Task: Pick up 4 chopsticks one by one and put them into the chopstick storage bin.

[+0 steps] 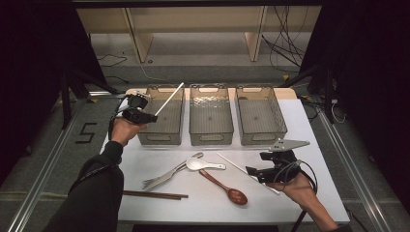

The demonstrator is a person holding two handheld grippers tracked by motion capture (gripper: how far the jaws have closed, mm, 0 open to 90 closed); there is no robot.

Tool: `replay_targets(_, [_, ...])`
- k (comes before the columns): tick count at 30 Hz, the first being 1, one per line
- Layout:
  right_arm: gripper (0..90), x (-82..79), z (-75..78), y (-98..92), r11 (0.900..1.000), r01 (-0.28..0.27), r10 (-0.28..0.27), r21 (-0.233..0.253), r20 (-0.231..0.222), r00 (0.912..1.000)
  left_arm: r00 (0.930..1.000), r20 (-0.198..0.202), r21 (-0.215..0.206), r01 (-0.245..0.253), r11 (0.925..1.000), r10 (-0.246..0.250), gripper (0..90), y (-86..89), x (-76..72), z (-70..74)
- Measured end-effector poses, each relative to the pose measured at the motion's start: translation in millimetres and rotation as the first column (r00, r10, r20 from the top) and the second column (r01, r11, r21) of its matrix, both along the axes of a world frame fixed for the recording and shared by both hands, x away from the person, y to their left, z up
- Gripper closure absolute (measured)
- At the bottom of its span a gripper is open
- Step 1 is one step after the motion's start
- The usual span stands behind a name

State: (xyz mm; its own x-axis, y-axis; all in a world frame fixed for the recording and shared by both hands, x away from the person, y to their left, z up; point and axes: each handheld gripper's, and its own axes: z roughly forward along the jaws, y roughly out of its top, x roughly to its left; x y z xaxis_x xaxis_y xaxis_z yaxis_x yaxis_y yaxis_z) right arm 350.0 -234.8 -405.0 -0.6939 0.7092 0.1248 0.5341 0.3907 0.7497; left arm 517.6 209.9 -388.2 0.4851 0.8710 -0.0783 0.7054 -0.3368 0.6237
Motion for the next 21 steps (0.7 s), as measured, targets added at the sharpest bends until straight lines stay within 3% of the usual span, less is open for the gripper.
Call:
replay_targets(6, [23.9,0.0,0.2,0.9,1.0,-0.006,0.006,-0.001,0.0,1.0,0.9993,-0.023,-0.005,-0.029,0.9996,0.029,85.0,1.1,8.6,-5.3])
replay_targets(17, [24.0,-0.2,0.7,1.5,1.0,-0.012,0.012,0.0,-0.003,0.9999,0.9966,-0.055,0.039,-0.06,0.9975,0.062,84.7,1.4,18.0,-15.2])
replay_targets(21, [24.3,-0.2,0.7,2.1,1.0,-0.018,0.018,0.0,-0.003,0.9998,0.9964,-0.035,0.056,-0.075,0.9956,0.077,83.9,0.7,20.7,-17.9])
